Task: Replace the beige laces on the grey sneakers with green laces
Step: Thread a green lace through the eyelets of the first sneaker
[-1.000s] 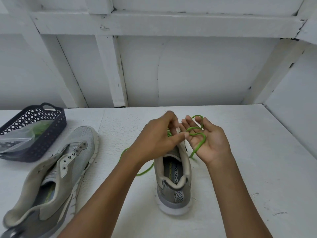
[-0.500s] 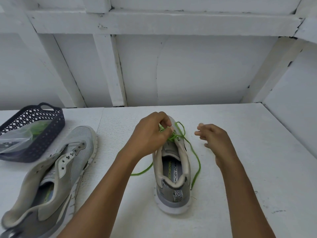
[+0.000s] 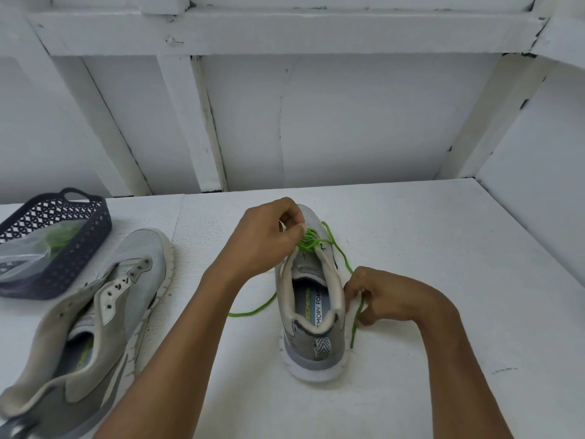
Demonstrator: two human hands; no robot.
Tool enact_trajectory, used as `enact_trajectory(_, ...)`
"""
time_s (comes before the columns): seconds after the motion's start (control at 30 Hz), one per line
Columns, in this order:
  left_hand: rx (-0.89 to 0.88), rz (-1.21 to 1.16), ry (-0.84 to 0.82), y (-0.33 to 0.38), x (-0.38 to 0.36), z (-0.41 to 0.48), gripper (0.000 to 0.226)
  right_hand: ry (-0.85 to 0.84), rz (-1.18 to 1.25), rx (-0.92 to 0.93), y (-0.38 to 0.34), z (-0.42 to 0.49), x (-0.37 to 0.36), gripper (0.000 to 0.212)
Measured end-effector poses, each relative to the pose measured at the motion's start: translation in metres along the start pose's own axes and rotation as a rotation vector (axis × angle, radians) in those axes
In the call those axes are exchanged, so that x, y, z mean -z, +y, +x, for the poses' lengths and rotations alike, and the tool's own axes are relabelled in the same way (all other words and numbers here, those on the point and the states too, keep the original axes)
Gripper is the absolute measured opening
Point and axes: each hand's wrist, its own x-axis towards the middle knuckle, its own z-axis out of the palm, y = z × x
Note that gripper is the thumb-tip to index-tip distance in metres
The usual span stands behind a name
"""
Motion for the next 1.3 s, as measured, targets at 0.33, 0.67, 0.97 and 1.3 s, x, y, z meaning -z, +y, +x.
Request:
enact_trajectory(0.33, 0.091, 0.421, -0.152, 0.026, -0.023, -0.010, 0.044, 0.337, 0.170, -0.035, 0.016, -0.012, -0.007, 0.016)
enact_trajectory(0.67, 0.254, 0.247, -0.231, 0.028, -0.010, -0.004, 0.021, 0.559, 0.543, 0.113, -0.011, -0.008, 0.005, 0.022)
enact_trajectory(0.97, 0.370, -0.195, -0.185, 0.011, -0.010, -0.008, 0.008, 0.586, 0.373, 0.144, -0.018, 0.001, 0.008, 0.014)
enact_trajectory(1.3, 0.330, -0.180, -0.209, 0.008, -0.011, -0.006, 0.007, 0.524, 0.059, 0.183, -0.032, 0.009, 0.019, 0.013)
